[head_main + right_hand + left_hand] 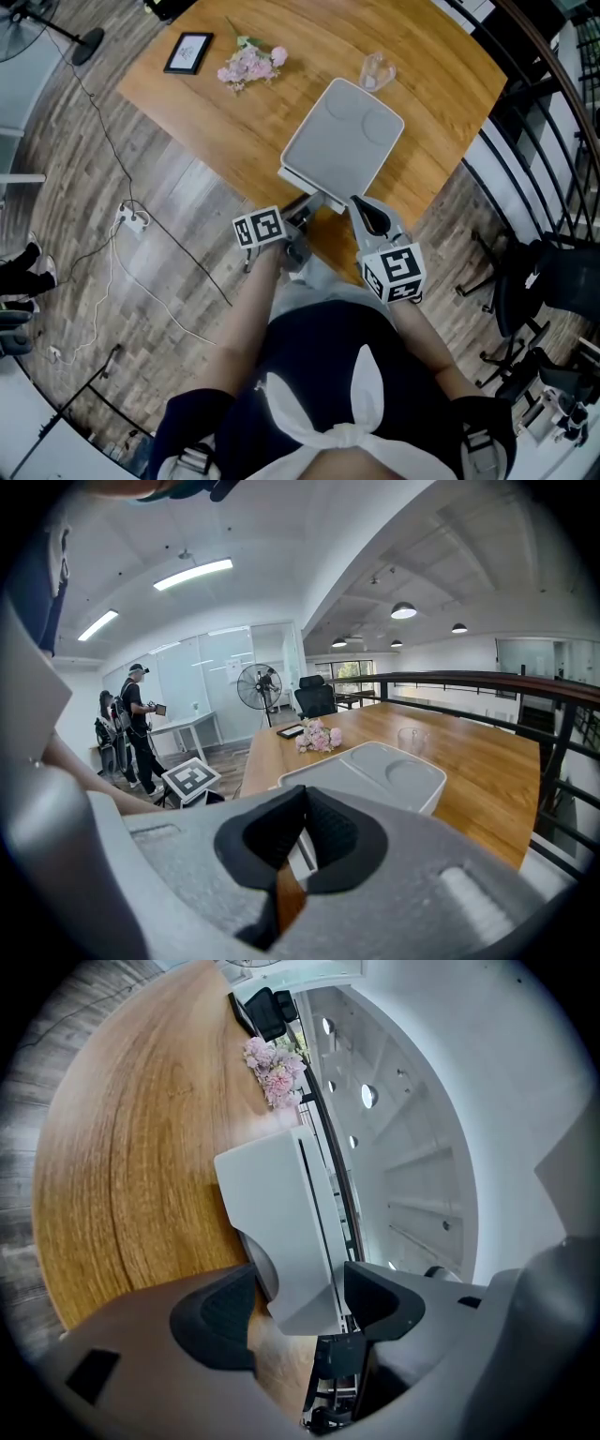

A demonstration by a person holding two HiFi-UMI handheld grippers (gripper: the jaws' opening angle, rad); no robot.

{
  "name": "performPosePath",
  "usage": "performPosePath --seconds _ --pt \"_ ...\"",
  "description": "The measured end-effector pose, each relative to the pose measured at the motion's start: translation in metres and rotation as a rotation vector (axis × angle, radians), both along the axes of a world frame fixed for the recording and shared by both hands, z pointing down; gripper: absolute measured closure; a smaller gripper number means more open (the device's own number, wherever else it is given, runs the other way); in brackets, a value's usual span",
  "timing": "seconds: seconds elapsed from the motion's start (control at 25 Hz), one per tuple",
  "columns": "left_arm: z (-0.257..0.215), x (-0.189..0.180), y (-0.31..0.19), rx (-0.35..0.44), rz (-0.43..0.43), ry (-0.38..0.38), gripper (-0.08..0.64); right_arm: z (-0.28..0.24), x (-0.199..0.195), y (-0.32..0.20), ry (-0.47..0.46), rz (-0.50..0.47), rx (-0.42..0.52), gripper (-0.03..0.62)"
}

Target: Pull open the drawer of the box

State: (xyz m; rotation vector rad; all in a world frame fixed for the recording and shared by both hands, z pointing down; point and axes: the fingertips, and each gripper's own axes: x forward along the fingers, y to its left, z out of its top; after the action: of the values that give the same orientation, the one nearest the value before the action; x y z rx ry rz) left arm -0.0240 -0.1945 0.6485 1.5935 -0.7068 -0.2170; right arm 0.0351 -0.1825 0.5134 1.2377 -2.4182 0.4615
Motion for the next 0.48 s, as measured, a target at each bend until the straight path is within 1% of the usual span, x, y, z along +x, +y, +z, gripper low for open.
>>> performPosePath --seconds 0.16,0.2,0.24,0.36,0.48 --pt "0.003 0.0013 0.0004 -0.021 0.001 0.018 0.265 0.0022 0.002 0.0005 0.001 0.003 -0.002 0.595" --pt "0.004 0.0007 0.0006 -0.028 -0.005 0.017 0.275 0.0022 0.0026 0.0007 0.0 0.004 -0.003 0.594" --pt "0.0043 0.0002 0.0006 -0.031 -0.01 0.017 0.303 0.0022 0.003 0.0007 0.0 0.005 -0.003 0.595" --pt "0.0007 0.0011 -0.0002 -0.018 -0.017 0.028 0.358 0.0024 0.0032 0.0004 -0.001 0.005 -0.001 0.594" --pt "-0.0004 0.0014 -0.0001 -0.021 -0.021 0.033 0.367 0.0025 0.0028 0.0005 -0.004 0.006 0.001 0.595"
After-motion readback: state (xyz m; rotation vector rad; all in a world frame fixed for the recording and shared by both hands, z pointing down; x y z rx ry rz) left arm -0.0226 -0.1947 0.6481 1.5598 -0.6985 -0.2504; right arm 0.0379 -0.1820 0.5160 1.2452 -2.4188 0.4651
